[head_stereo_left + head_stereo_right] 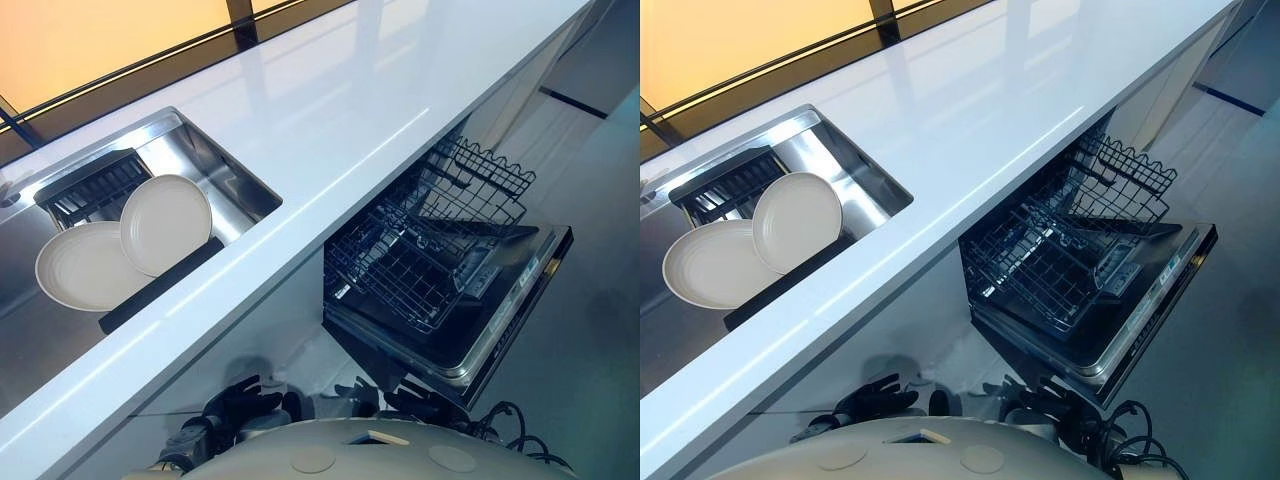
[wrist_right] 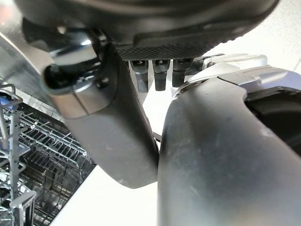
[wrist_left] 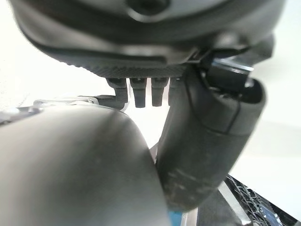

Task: Pick up plates and place into dishwasher.

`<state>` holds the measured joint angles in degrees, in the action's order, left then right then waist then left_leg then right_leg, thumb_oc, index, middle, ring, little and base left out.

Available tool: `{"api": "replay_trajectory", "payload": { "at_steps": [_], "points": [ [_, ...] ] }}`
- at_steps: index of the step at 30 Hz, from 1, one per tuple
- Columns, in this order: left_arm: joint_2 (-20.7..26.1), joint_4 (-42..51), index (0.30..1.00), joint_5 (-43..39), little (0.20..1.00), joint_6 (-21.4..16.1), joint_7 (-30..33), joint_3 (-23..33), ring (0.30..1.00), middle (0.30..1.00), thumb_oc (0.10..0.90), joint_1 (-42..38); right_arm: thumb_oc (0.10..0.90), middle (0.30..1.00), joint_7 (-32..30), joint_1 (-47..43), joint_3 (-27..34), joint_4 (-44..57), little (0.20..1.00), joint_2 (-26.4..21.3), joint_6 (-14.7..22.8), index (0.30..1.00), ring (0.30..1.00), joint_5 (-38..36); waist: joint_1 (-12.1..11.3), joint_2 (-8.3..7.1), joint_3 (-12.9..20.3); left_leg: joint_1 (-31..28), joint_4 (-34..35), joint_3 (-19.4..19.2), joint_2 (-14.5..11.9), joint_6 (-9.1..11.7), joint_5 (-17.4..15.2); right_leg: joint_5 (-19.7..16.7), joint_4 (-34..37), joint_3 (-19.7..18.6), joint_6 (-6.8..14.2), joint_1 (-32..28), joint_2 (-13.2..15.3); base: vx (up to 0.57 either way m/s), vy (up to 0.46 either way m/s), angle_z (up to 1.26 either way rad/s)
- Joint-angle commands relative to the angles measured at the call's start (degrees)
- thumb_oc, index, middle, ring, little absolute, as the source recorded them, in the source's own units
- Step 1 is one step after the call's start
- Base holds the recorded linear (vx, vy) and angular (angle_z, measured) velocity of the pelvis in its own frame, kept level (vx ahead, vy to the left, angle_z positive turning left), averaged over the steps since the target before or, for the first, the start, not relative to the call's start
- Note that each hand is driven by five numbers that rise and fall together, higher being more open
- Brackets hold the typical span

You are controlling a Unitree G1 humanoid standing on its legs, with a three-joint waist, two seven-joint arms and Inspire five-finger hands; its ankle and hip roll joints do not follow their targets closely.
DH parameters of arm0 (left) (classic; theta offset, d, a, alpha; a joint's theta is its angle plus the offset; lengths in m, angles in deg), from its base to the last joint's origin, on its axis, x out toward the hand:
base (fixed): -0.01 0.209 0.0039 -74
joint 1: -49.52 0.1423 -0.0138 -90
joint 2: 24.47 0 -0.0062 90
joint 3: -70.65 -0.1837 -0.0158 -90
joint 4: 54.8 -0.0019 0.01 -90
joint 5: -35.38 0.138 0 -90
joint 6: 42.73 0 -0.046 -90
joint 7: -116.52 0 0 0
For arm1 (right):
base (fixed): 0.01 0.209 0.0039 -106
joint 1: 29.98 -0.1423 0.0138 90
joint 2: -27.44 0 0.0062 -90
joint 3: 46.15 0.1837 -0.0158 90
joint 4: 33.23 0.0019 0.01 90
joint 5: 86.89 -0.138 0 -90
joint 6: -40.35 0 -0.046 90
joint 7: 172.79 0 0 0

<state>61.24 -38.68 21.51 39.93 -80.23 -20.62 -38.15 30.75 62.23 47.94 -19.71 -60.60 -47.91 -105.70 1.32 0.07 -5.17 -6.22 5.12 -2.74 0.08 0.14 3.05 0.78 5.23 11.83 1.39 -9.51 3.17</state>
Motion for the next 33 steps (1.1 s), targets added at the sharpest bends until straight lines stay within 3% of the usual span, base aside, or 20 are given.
{"api": "replay_trajectory", "payload": {
  "at_steps": [1,3,6,10,13,17,19,21,23,24,25,27,28,29,33],
  "points": [
    [-1.27,-2.22,0.9,-2.03,0.9,-1.81,-1.13,2.78,0.9,0.9,0.8,-2.28,0.8,0.9,0.13,-1.92,0.14,-1.64,0.9,-0.74,2.76,0.9,0.9,2.71,-1.01,1.42,1.17,0.3,-2.75,-2.87,-1.68,1.93,-5.91,5.05,-5.18,0.37,0.41,3.72,-1.81,0.0,0.0,0.0],
    [-1.29,-2.14,0.9,-2.99,0.9,-1.97,-1.67,2.72,0.9,0.9,0.8,-2.33,0.8,0.9,0.2,-1.95,-0.48,-1.57,0.9,-0.72,4.26,0.9,0.9,4.04,-1.03,1.45,1.15,0.27,-2.61,-2.81,-1.68,1.91,-5.86,5.02,-5.15,0.3,0.44,3.74,-1.84,0.0,0.0,0.0],
    [-1.3,-2.16,0.9,-2.68,0.9,-2.28,-1.96,2.8,0.9,0.9,0.8,-2.36,0.8,0.9,0.88,-2.04,-0.78,-1.4,0.9,-0.63,2.75,0.9,0.9,3.97,-1.08,1.34,1.14,0.34,-2.61,-2.79,-1.67,1.9,-5.8,4.98,-5.17,0.33,0.47,3.78,-1.8,0.0,0.0,0.0],
    [-1.01,-0.54,0.9,0.29,0.9,-8.12,-4.33,1.14,0.9,0.9,0.8,-2.89,0.8,0.9,-0.22,-2.22,-1.09,-1.44,0.9,-0.89,2.22,0.9,0.9,4.5,-0.99,1.39,1.16,0.4,-2.48,-2.93,-1.73,2.12,-5.65,4.87,-5.17,0.34,0.6,3.95,-1.83,0.0,0.0,0.0],
    [-0.8,5.46,0.9,-1.66,0.9,-9.98,-10.98,-2.18,0.9,0.9,0.8,-3.45,0.8,0.9,-0.14,-2.58,-1.52,-0.53,0.9,-1.8,1.56,0.9,0.9,6.46,-1.19,1.83,0.77,0.76,-2.37,-3.06,-1.79,2.22,-5.51,4.82,-5.34,0.59,0.75,4.41,-1.7,-0.03,0.017,0.0],
    [0.6,19.6,0.9,-6.93,0.9,-4.01,-22.13,-7.19,0.9,0.9,0.8,-3.95,0.8,0.9,0.13,-3.24,-1.14,1.16,0.9,-3.48,-0.14,0.9,0.9,6.75,-1.77,2.69,0.07,1.52,-2.35,-2.78,-1.82,2.0,-5.2,4.6,-5.78,0.68,0.95,5.33,-1.46,-0.06,0.03,0.0],
    [1.51,28.51,0.9,-10.43,0.9,0.79,-29.14,-9.28,0.9,0.9,0.8,-4.48,0.8,0.9,0.28,-3.8,-0.82,1.79,0.9,-4.41,-0.84,0.9,0.9,6.8,-2.12,3.15,-0.3,1.9,-2.24,-2.27,-1.81,1.83,-5.0,4.49,-5.99,0.59,0.96,5.82,-1.38,-0.06,0.028,0.03],
    [2.54,35.99,0.9,-10.73,0.9,1.66,-36.2,-11.06,0.9,0.9,0.8,-4.58,0.8,0.9,0.56,-4.32,-0.6,1.82,0.9,-5.06,-1.12,0.9,0.9,6.35,-2.48,3.51,-0.55,2.11,-2.13,-1.76,-1.8,1.71,-4.88,4.47,-6.1,0.53,0.9,6.02,-1.33,-0.04,0.018,0.08],
    [4.79,48.29,0.9,-10.87,0.9,3.77,-39.15,-14.35,0.9,0.9,0.8,-4.89,0.8,0.9,0.35,-4.78,-0.47,1.47,0.9,-5.36,-0.96,0.9,0.9,5.64,-2.83,3.88,-0.73,2.42,-2.12,-1.02,-1.68,1.49,-4.74,4.44,-6.25,0.34,0.89,6.23,-1.32,-0.03,0.008,0.11],
    [5.91,52.72,0.9,-10.21,0.9,2.71,-40.48,-15.41,0.9,0.9,0.8,-5.05,0.8,0.9,0.29,-4.92,-0.48,1.35,0.9,-5.49,-0.87,0.9,0.9,5.25,-2.96,4.01,-0.84,2.44,-2.05,-0.74,-1.66,1.4,-4.74,4.47,-6.29,0.37,0.88,6.24,-1.29,-0.03,0.004,0.18],
    [8.3,63.99,0.9,-10.27,0.9,5.04,-39.98,-17.34,0.9,0.9,0.8,-6.04,0.8,0.9,0.01,-5.01,-0.6,0.67,0.9,-5.57,-0.16,0.9,0.9,4.54,-3.16,4.3,-0.94,2.39,-1.9,-0.25,-1.53,1.21,-4.77,4.54,-6.2,0.26,0.84,6.08,-1.3,-0.02,0.002,0.15],
    [10.41,70.61,0.9,-9.16,0.9,2.09,-40.82,-18.37,0.9,0.9,0.8,-7.31,0.8,0.9,-0.32,-5.06,-0.75,-0.15,0.9,-5.45,0.5,0.9,0.9,4.3,-3.3,4.55,-0.73,2.41,-1.79,0.06,-1.44,1.04,-4.87,4.64,-6.09,0.31,0.84,5.98,-1.31,0.01,-0.001,0.18],
    [12.93,77.94,0.9,-10.29,0.9,4.35,-39.15,-19.2,0.9,0.9,0.8,-8.86,0.8,0.9,-0.6,-5.03,-1.08,-0.71,0.9,-5.36,0.99,0.9,0.9,4.26,-3.35,4.79,-0.52,2.36,-1.64,0.3,-1.37,0.96,-4.89,4.73,-5.97,0.32,0.85,5.84,-1.38,0.03,-0.007,0.25],
    [14.16,80.62,0.9,-10.56,0.9,2.71,-38.97,-19.42,0.9,0.9,0.8,-9.65,0.8,0.9,-0.75,-4.9,-1.24,-0.99,0.9,-5.2,1.29,0.9,0.9,4.35,-3.36,4.88,-0.4,2.27,-1.53,0.48,-1.29,0.89,-4.92,4.8,-5.86,0.29,0.88,5.67,-1.43,0.03,-0.009,0.24],
    [17.44,92.97,0.9,-25.41,0.9,9.05,-37.57,-17.87,0.9,0.9,0.8,-14.72,0.8,0.9,-1.4,-4.08,-2.26,-2.74,0.9,-4.51,2.97,0.9,0.9,4.47,-3.53,5.25,0.57,1.99,-1.07,1.52,-0.92,0.89,-4.88,5.01,-5.26,0.17,0.77,4.96,-1.65,0.04,-0.02,0.09]
  ]
}}
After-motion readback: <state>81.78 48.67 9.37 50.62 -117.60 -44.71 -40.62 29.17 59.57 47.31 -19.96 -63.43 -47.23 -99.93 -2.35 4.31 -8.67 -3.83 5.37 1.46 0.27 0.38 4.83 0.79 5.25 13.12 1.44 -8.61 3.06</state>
